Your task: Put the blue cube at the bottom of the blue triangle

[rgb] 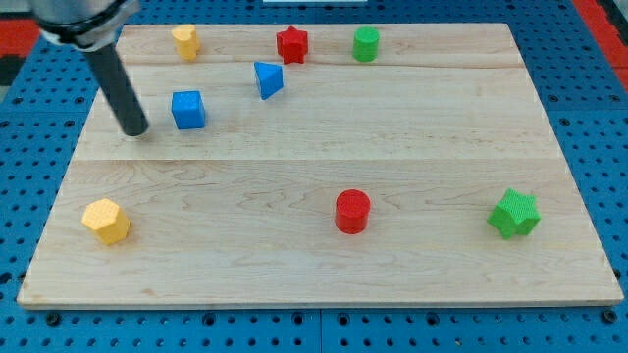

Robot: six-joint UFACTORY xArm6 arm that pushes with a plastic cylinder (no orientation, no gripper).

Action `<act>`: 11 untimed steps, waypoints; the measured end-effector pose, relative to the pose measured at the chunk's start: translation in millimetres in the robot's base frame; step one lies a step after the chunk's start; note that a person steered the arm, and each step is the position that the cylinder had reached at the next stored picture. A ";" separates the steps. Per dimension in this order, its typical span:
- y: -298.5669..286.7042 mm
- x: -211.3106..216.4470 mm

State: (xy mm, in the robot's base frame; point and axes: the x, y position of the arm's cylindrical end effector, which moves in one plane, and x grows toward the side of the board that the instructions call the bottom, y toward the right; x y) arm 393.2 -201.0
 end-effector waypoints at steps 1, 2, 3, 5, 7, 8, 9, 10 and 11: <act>17.1 -14.0; -35.1 -19.8; 8.2 -19.8; 45.5 -30.8; 79.5 -34.5; 101.0 -40.8; 105.2 -49.0; 80.5 -21.7; 91.2 31.3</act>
